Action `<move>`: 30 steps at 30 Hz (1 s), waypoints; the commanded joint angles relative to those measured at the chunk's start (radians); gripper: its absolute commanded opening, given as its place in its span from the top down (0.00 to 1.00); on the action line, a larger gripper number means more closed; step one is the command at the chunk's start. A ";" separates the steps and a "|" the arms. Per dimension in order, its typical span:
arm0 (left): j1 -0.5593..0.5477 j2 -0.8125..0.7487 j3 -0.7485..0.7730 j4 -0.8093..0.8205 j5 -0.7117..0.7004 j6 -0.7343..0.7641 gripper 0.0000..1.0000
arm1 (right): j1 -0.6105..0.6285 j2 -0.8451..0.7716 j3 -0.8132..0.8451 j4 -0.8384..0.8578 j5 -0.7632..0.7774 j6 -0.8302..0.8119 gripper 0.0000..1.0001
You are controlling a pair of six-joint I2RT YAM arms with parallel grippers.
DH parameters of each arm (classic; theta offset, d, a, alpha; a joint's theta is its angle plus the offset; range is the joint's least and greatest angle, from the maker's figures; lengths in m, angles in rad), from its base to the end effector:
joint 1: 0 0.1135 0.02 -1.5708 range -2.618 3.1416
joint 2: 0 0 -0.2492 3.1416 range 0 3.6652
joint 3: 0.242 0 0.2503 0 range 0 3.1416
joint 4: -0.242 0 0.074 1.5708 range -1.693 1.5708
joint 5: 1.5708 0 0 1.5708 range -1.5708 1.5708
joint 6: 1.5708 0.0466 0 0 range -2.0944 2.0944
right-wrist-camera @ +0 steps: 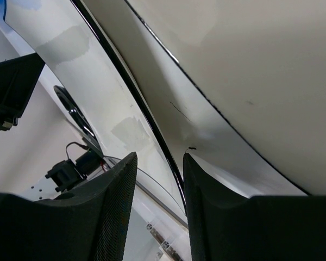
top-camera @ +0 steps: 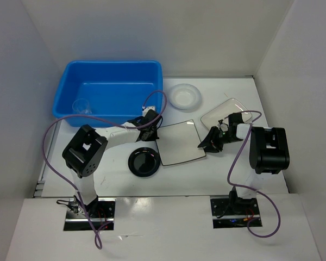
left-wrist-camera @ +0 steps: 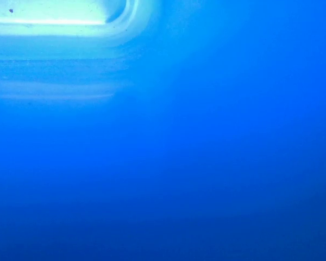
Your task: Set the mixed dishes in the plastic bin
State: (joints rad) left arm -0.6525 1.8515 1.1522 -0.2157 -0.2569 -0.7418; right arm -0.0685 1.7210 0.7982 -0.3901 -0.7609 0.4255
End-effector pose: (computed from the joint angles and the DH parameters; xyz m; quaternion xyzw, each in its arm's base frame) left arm 0.3141 -0.2251 0.1481 -0.0831 0.9361 -0.1121 0.3227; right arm 0.2808 0.0129 0.0982 0.1788 0.9045 0.3836 0.0521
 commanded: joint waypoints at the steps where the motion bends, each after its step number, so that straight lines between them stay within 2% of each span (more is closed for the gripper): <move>1: -0.045 0.054 -0.003 -0.041 0.041 -0.033 1.00 | -0.002 0.020 -0.016 -0.033 -0.034 0.019 0.55; 18: -0.084 0.035 -0.031 -0.022 0.079 -0.053 1.00 | 0.038 0.020 -0.034 0.039 -0.097 0.062 0.55; 20: -0.084 0.026 -0.031 -0.022 0.079 -0.053 1.00 | 0.058 0.020 -0.034 0.052 -0.097 0.085 0.58; 30: -0.084 0.026 -0.031 -0.022 0.061 -0.053 1.00 | 0.087 0.029 0.018 0.053 -0.051 0.096 0.58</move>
State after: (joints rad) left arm -0.7033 1.8641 1.1522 -0.1875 -0.2996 -0.7658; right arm -0.0025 1.7340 0.7910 -0.3542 -0.7780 0.4751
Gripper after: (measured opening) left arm 0.000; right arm 0.425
